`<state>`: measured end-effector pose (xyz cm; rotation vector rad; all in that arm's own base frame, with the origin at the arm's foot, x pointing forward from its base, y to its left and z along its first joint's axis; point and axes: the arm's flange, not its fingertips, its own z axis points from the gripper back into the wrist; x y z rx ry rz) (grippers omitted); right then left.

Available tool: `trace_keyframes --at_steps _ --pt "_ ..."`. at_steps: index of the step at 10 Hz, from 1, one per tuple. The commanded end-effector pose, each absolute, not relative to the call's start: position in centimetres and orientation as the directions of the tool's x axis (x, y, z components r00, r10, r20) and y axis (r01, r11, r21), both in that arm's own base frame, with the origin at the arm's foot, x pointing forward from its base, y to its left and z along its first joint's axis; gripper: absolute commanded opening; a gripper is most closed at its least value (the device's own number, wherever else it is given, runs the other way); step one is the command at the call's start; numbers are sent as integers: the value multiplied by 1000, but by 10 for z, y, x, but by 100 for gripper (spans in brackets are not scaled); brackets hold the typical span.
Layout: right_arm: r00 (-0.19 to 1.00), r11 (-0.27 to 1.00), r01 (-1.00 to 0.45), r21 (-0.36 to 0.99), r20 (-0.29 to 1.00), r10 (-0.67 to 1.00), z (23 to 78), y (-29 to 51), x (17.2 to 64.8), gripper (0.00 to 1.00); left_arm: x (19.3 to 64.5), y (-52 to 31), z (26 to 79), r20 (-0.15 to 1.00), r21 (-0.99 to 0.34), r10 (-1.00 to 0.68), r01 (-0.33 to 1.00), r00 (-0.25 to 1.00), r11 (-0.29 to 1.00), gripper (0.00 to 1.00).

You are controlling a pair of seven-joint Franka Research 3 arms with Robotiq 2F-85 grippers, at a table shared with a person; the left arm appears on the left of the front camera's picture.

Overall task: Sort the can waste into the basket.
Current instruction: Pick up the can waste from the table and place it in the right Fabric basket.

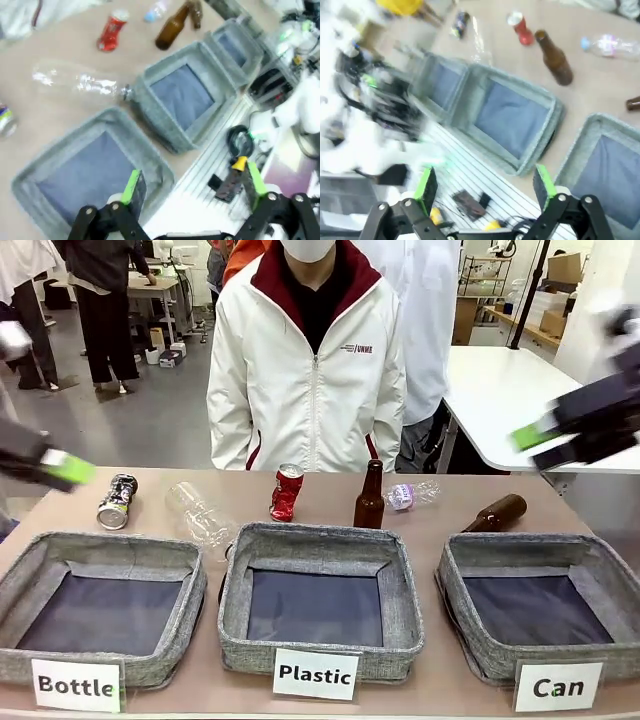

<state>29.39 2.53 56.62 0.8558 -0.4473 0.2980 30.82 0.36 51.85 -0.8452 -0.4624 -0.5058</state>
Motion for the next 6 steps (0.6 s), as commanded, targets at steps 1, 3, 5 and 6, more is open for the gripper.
trace_keyframes --at_steps 1,3,5,6 --pt "853 480 -307 822 461 -245 505 -69 279 100 314 100 473 511 -747 62 407 857 525 100" --pt "800 388 -246 888 412 -436 463 -134 249 100 289 176 432 439 -883 381 311 814 352 100" --pt "751 397 -116 911 342 -565 434 -164 233 100 264 183 407 378 -926 593 298 711 232 100" --pt "743 404 -41 914 299 -599 419 -173 231 100 257 173 399 321 -945 677 272 662 183 100"
